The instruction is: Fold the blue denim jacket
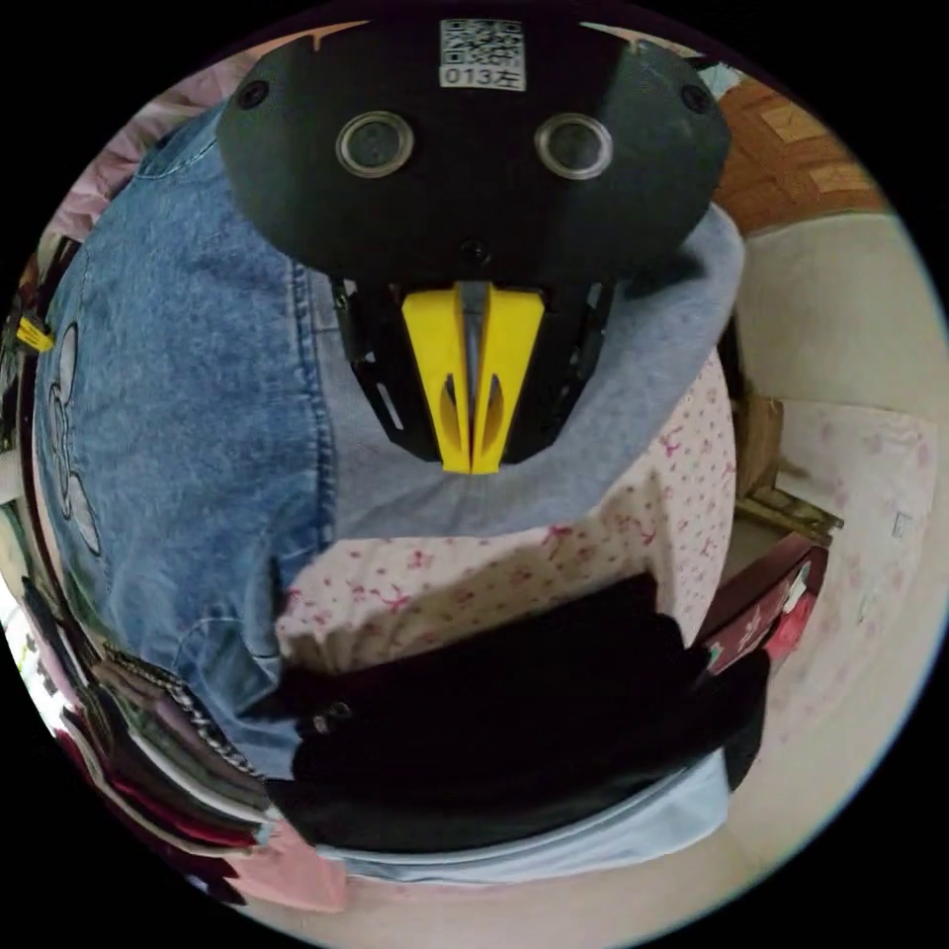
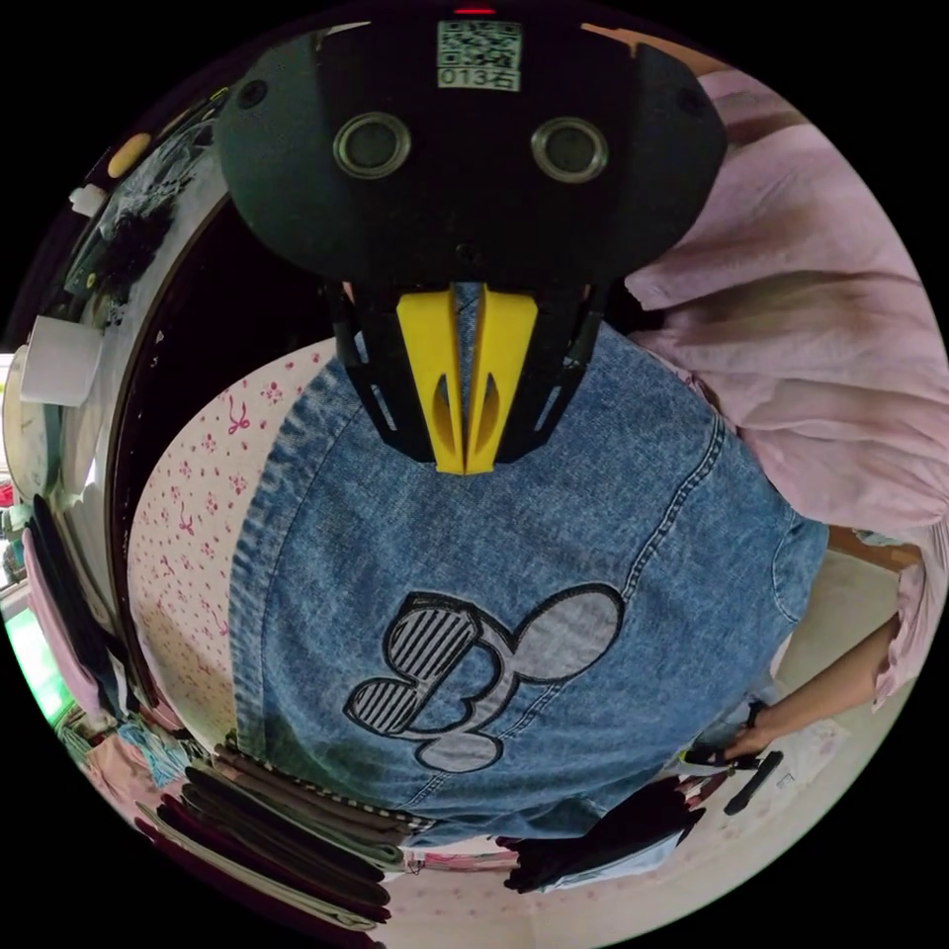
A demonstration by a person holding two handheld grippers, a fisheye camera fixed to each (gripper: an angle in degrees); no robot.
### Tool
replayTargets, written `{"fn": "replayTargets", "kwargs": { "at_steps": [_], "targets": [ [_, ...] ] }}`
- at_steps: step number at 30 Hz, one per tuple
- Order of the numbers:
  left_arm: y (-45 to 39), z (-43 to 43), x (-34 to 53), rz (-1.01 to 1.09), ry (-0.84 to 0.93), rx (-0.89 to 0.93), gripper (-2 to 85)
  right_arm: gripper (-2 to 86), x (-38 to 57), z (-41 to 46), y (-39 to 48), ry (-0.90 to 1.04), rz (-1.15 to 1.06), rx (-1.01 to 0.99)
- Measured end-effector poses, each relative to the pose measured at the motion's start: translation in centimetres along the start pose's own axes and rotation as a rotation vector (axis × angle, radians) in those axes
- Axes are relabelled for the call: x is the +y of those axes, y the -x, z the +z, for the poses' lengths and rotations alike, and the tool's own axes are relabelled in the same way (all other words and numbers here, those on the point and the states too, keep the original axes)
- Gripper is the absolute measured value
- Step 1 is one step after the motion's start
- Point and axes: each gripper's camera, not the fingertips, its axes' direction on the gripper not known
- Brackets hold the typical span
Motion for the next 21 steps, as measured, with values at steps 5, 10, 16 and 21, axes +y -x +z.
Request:
{"fn": "replayTargets", "kwargs": {
  "at_steps": [5,10,16,21],
  "targets": [
    [2.6,-3.0,0.7,-0.097,-0.125,0.101,-0.4,0.1,-0.3,-0.7,0.0,0.028,0.018,-0.039],
    [-4.7,-3.1,2.2,0.117,-0.134,0.189,-0.4,0.0,-1.8,-2.7,1.0,-0.068,-0.025,-0.065],
    [-4.1,-0.2,4.6,0.053,-0.044,0.171,-0.2,0.0,-1.1,-1.7,1.5,-0.006,-0.032,-0.043],
    [-2.2,-4.7,9.7,0.124,-0.055,0.222,0.8,0.8,2.4,-3.4,2.3,-0.026,0.014,0.026]
  ]
}}
